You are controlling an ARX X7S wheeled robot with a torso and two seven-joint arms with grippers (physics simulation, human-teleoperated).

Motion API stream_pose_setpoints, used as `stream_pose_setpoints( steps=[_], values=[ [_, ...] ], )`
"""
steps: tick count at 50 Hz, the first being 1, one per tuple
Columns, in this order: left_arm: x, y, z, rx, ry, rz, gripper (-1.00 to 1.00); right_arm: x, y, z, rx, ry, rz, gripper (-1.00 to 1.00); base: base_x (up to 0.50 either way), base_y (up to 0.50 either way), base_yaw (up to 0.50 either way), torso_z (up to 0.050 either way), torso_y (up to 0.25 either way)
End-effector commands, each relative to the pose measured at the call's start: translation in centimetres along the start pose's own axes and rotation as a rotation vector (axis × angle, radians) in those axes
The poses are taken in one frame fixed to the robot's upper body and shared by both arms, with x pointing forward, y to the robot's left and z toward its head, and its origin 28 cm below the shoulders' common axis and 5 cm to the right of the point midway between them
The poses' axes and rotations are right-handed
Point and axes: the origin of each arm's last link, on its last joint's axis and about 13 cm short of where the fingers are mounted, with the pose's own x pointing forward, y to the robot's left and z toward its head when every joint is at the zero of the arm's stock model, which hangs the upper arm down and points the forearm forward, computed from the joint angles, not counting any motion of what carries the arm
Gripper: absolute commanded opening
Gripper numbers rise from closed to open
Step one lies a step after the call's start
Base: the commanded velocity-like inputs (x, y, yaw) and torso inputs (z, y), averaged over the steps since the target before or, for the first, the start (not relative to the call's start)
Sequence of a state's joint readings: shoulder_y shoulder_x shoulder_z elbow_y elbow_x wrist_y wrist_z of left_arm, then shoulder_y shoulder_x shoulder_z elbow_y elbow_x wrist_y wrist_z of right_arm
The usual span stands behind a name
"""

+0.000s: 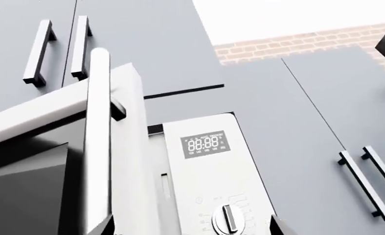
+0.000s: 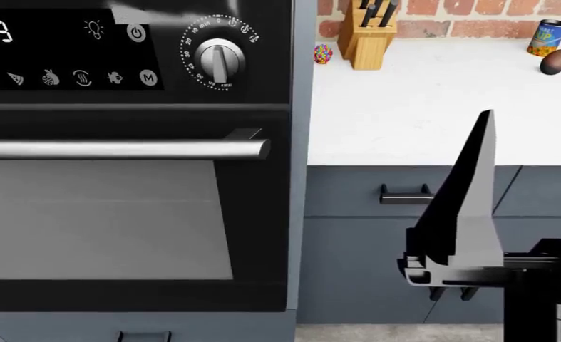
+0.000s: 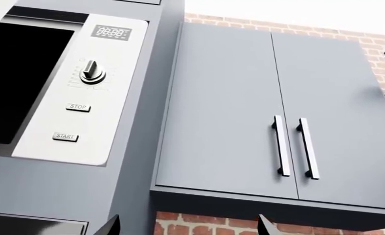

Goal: Open the microwave door

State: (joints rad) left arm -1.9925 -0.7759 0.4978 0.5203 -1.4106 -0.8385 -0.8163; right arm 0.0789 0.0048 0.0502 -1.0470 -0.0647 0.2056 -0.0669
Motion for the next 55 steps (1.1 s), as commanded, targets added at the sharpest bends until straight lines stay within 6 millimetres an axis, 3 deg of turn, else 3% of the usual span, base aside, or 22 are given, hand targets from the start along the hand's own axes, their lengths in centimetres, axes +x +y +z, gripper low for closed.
stream_pose_setpoints(
  steps=[1, 10, 26, 34, 43, 55],
  values=[
    [0.4, -2.2, 0.4, -0.022, -0.014, -0.093, 1.0, -0.1, -0.1, 0.0, 0.005, 0.001, -0.005, 1.0, 0.0, 0.0, 0.0, 0.0, 0.0],
    [0.6, -3.6, -0.6, -0.038, 0.013, -0.146, 1.0, -0.3, -0.3, 0.0, 0.008, 0.001, -0.009, 1.0, 0.0, 0.0, 0.0, 0.0, 0.0],
    [2.0, -6.1, -4.8, -0.054, 0.129, -0.234, 1.0, -0.6, -0.5, 0.0, 0.008, 0.007, -0.018, 1.0, 0.0, 0.0, 0.0, 0.0, 0.0],
    [2.7, -7.4, -5.9, -0.062, 0.161, -0.274, 1.0, -0.5, -0.5, 0.0, 0.006, 0.006, -0.02, 1.0, 0.0, 0.0, 0.0, 0.0, 0.0],
    [4.8, -8.3, -7.3, -0.065, 0.198, -0.291, 1.0, -0.4, -0.6, 0.0, 0.005, 0.008, -0.02, 1.0, 0.0, 0.0, 0.0, 0.0, 0.0],
    [8.2, -8.0, -9.3, -0.047, 0.24, -0.231, 1.0, -0.5, -0.8, 0.0, 0.002, 0.009, -0.024, 1.0, 0.0, 0.0, 0.0, 0.0, 0.0]
  ],
)
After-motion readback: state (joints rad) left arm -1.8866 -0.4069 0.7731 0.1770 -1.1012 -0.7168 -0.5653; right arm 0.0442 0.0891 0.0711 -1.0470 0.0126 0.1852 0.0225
